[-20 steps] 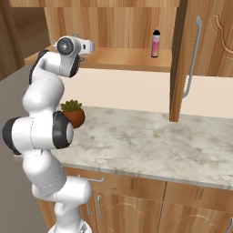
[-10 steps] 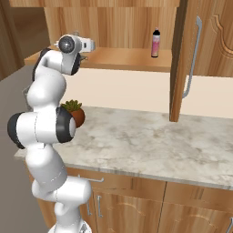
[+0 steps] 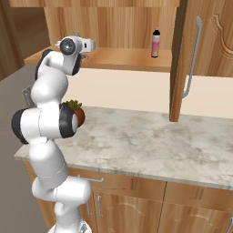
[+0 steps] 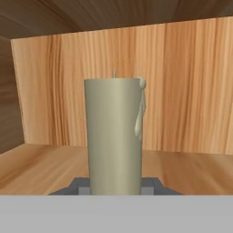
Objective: Pick the candle and candle from the dining table and place them in the open cabinet. Close the cabinet after placing the objects.
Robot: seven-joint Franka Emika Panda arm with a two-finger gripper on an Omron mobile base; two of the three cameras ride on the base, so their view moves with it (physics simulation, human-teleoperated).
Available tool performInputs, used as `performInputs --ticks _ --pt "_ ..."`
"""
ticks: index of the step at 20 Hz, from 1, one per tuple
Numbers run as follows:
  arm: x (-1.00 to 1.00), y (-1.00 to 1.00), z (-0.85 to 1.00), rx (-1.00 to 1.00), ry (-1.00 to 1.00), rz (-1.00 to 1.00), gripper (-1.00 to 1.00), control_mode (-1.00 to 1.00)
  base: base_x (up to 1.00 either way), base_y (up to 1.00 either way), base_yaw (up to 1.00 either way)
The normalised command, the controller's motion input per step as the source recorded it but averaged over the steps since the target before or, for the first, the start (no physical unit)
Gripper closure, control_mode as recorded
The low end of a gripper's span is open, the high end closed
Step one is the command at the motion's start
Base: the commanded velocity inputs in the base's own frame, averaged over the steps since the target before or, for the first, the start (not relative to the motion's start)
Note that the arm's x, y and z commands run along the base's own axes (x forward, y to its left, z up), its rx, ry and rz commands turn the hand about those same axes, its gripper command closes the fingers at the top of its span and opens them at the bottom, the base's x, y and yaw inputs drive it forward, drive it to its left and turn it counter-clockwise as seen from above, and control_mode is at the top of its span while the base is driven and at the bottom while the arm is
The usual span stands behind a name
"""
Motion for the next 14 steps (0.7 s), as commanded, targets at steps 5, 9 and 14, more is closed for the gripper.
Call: performInputs --ticks 5,9,14 --pt "0.14 0.0 -0.12 0.0 0.04 0.0 1.0 -1.0 0.0 0.0 0.0" --pt "0.15 0.0 -0.12 0.0 0.05 0.0 1.0 -1.0 0.0 0.0 0.0" --pt "0.1 0.03 -0.17 0.0 0.0 0.0 -1.0 -1.0 0.0 0.0 0.0"
